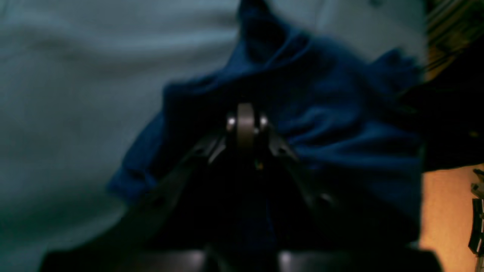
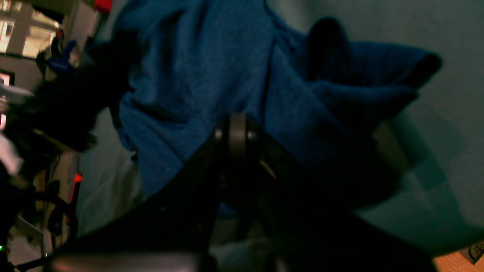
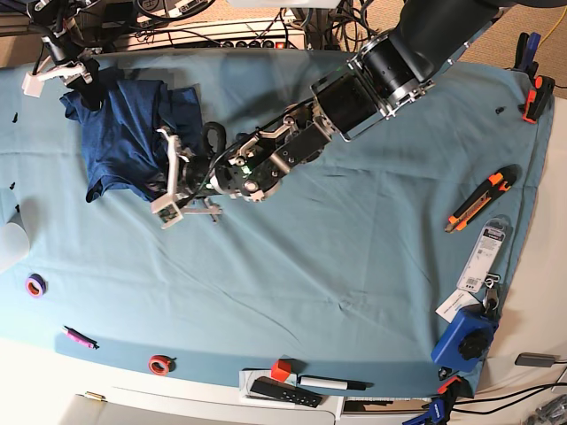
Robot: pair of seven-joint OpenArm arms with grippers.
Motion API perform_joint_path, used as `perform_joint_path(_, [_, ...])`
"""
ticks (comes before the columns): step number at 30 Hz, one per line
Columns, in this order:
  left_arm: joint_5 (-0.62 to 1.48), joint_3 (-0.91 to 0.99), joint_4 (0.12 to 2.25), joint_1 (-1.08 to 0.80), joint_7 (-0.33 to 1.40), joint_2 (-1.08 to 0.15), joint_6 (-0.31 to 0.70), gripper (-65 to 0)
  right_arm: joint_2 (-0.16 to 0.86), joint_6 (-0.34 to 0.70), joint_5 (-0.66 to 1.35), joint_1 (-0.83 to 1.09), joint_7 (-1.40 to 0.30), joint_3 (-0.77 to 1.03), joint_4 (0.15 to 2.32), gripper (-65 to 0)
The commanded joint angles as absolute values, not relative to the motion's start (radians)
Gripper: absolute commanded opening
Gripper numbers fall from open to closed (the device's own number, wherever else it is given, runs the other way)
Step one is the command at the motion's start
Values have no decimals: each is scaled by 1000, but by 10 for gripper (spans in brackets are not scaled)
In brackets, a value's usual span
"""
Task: Layout the t-shirt on the table in an organized manner, then fold the t-shirt properly
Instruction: 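Press and tuck the bundle edge with the left gripper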
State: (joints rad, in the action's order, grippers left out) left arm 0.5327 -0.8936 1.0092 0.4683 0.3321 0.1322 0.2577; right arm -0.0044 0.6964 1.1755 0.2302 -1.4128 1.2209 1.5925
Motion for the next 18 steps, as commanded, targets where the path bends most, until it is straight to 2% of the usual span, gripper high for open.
perform_joint_path(1, [536,-888,1001,493,294,157,258,-650,8,698,1199,232,-1396,1223,1609,-650])
perform_joint_path(6, [496,-887,902,493,223,157,245,-650,8,698,1199,232,-1396,1223,1609,-650])
perform_joint_path(11, [481,-886,898,503,210,157,101,-650,9,698,1200,232,-1396,1223,1609,-650])
perform_joint_path(18, [445,-837,898,508,211,157,41,-650,9,698,1200,232,-1396,1223,1609,-650])
